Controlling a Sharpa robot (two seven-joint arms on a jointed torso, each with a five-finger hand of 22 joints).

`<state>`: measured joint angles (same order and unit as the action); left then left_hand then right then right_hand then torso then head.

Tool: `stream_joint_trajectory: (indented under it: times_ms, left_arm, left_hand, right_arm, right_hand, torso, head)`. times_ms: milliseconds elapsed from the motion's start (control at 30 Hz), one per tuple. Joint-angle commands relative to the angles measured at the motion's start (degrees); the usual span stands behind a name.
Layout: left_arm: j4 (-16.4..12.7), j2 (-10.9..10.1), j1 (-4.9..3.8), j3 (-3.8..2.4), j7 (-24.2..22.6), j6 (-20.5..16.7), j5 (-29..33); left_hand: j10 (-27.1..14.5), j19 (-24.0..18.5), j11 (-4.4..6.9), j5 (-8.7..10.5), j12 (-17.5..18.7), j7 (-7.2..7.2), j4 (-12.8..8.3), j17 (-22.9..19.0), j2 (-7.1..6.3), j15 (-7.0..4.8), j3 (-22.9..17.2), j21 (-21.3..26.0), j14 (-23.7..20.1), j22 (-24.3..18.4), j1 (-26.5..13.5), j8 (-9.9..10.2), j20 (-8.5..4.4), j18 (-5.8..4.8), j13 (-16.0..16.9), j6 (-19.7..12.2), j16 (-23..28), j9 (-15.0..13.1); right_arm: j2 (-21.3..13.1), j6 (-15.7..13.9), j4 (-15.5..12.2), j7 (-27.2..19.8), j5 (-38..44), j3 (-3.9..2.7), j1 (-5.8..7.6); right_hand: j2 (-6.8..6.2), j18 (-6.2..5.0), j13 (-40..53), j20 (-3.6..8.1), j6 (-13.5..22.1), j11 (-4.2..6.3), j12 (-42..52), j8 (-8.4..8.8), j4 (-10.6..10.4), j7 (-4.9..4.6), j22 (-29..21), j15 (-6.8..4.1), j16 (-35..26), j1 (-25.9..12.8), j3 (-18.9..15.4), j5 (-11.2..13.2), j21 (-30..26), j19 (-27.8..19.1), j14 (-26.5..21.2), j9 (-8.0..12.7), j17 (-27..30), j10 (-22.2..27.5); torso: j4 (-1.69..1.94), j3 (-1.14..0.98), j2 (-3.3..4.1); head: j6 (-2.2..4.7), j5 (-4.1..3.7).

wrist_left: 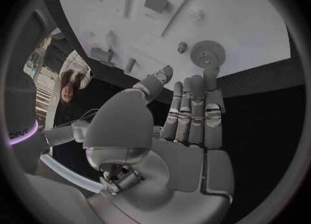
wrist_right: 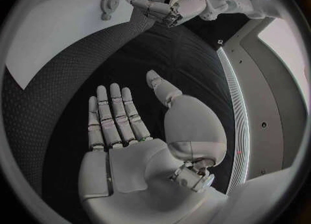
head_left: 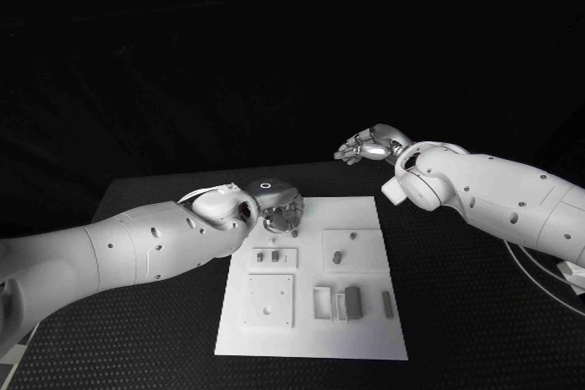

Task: Assemble the parts on the task board

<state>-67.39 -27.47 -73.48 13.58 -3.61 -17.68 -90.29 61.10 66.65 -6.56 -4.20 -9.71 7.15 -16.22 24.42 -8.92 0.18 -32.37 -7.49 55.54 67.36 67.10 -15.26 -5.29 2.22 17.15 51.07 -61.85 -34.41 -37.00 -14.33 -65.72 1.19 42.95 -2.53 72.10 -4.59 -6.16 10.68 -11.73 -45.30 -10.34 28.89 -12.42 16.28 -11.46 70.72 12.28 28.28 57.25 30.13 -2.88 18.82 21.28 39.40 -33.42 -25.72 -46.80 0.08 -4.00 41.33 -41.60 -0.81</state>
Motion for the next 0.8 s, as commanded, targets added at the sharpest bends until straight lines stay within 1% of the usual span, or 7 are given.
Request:
stream_joint_trajectory:
  times_ms: [33,133,200,433,533,633,800]
  left_arm:
    - [1.44,0.82,0.56,0.03,-1.74,0.59,-4.28]
    - [2.52,1.52,1.08,0.03,-1.73,1.56,-4.49]
    - [2.67,1.7,1.52,0.02,-1.41,2.87,-4.49]
    - [3.49,2.28,1.67,0.02,-0.57,3.74,-4.81]
    - [4.11,2.42,1.82,0.01,-0.41,4.04,-4.81]
    - [4.58,2.69,2.04,0.01,-0.1,4.49,-4.81]
    - [5.33,3.14,2.59,0.0,0.96,4.45,-4.97]
  left_hand:
    - [0.73,0.49,0.42,0.16,0.33,0.09,0.07,0.29,0.1,-0.14,0.42,-0.41,0.61,0.24,0.5,0.21,-0.19,0.81,-0.05,0.22,-0.3,0.1]
    - [0.83,0.52,0.58,0.18,0.52,0.34,0.08,0.42,0.15,-0.27,0.44,-0.41,0.63,0.35,0.54,0.44,-0.27,0.77,-0.1,0.01,-0.24,0.29]
    - [0.94,0.56,0.62,0.18,0.55,0.39,0.15,0.48,0.3,-0.31,0.43,-0.41,0.65,0.41,0.52,0.46,-0.3,0.74,-0.1,0.05,-0.24,0.34]
    - [1.37,0.81,0.9,0.37,0.95,0.06,0.33,0.89,0.72,-0.58,0.71,-0.51,0.98,0.83,0.14,0.32,-0.58,0.61,-0.16,0.8,-0.28,0.6]
    - [0.55,1.13,0.64,0.37,1.78,0.09,0.33,1.21,0.74,-0.45,0.82,-0.66,1.27,1.14,0.08,0.4,-0.69,0.62,-0.47,0.94,-0.43,0.82]
    - [0.66,2.62,0.71,0.33,2.28,0.04,0.37,1.99,0.77,-0.59,0.93,-1.57,2.59,2.06,0.3,0.57,-0.9,1.1,-0.6,1.02,-1.3,1.17]
    - [1.44,5.57,1.18,0.12,2.94,0.04,0.34,4.57,0.87,-1.17,1.44,-4.56,5.0,5.61,0.85,0.79,-1.5,2.21,-0.67,1.37,-5.59,1.82]
  right_arm:
    - [0.3,0.47,-0.02,-0.63,0.17,-0.02,-0.01]
    - [0.44,0.51,0.06,-0.64,0.17,-0.02,-0.01]
    - [0.61,0.54,0.33,-0.64,0.17,-0.02,-0.01]
    - [0.68,0.55,0.26,-0.67,0.17,-0.02,-0.01]
    - [0.67,0.54,0.11,-0.64,0.17,-0.02,-0.01]
    - [0.74,0.55,0.06,-0.64,0.17,-0.02,-0.01]
    - [0.76,0.57,-0.1,-0.63,0.17,-0.02,-0.01]
  right_hand:
    - [0.42,0.65,-0.12,0.09,0.43,-0.19,0.26,-0.17,-0.17,-0.49,0.06,-0.12,-0.18,-0.16,0.2,0.15,0.06,-0.35,-0.41,0.08,0.11,0.21]
    - [0.44,0.65,-0.13,0.09,0.43,-0.19,0.26,-0.17,-0.18,-0.49,0.07,-0.12,-0.18,-0.16,0.2,0.15,0.06,-0.34,-0.41,0.08,0.11,0.21]
    - [0.45,0.65,-0.14,0.09,0.43,-0.19,0.27,-0.18,-0.18,-0.49,0.07,-0.12,-0.18,-0.17,0.21,0.15,0.06,-0.34,-0.4,0.08,0.11,0.21]
    - [0.47,0.65,-0.15,0.09,0.42,-0.19,0.28,-0.18,-0.18,-0.49,0.08,-0.13,-0.17,-0.17,0.21,0.15,0.06,-0.33,-0.4,0.08,0.11,0.21]
    - [0.48,0.64,-0.15,0.09,0.42,-0.19,0.28,-0.19,-0.19,-0.49,0.08,-0.13,-0.16,-0.17,0.22,0.15,0.06,-0.33,-0.4,0.08,0.12,0.2]
    - [0.49,0.64,-0.16,0.08,0.42,-0.19,0.28,-0.19,-0.19,-0.49,0.08,-0.13,-0.16,-0.17,0.22,0.15,0.06,-0.33,-0.39,0.08,0.12,0.2]
    - [0.5,0.64,-0.17,0.08,0.42,-0.19,0.29,-0.2,-0.19,-0.49,0.09,-0.13,-0.16,-0.18,0.22,0.15,0.06,-0.32,-0.39,0.08,0.12,0.2]
  torso:
    - [-0.07,-0.02,-0.07]
    - [-0.03,-0.01,-0.12]
    - [0.02,0.01,-0.11]
    - [0.07,0.05,-0.03]
    - [0.1,0.02,-0.08]
    - [0.06,0.01,-0.05]
    - [0.03,0.02,-0.06]
  head:
    - [-0.1,0.26]
    - [0.16,0.19]
    - [0.06,0.22]
    - [0.14,0.17]
    - [-0.04,0.22]
    - [0.01,0.12]
    - [-0.1,0.07]
